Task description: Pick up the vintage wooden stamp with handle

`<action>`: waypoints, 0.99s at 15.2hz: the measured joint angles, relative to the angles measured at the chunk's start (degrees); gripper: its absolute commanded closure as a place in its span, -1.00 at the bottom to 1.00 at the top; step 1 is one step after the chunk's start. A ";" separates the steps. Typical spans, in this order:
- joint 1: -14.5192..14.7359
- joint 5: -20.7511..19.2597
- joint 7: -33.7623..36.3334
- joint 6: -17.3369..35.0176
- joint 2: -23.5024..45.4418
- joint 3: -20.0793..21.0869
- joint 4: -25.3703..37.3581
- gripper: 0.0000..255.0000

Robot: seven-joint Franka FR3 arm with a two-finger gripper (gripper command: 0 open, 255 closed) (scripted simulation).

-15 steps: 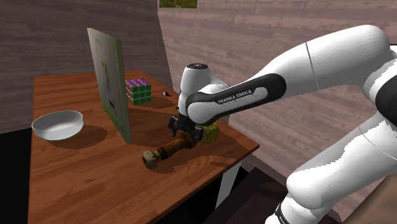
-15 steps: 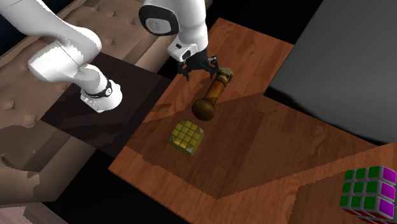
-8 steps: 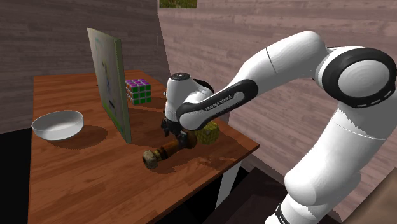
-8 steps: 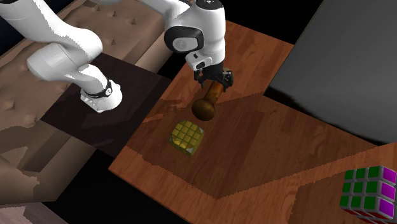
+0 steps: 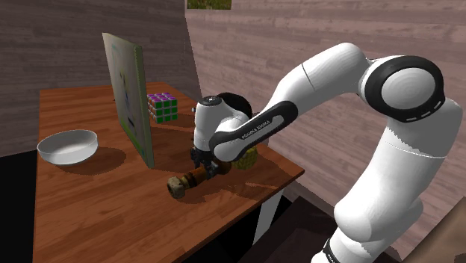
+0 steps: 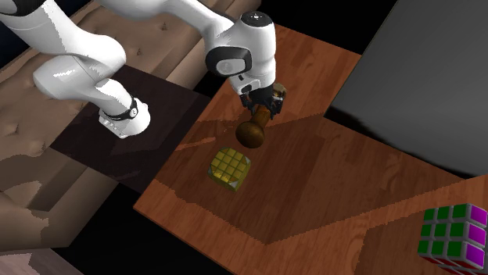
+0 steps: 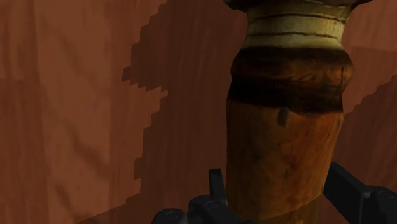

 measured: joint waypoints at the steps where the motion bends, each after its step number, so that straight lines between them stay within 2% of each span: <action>1: 0.03 -0.12 0.12 0.03 0.06 -0.02 0.02 1.00; 9: 0.04 -0.18 0.20 0.06 0.08 -0.03 0.03 1.00; 15: -0.56 3.98 -3.16 -2.93 -2.97 0.66 1.13 1.00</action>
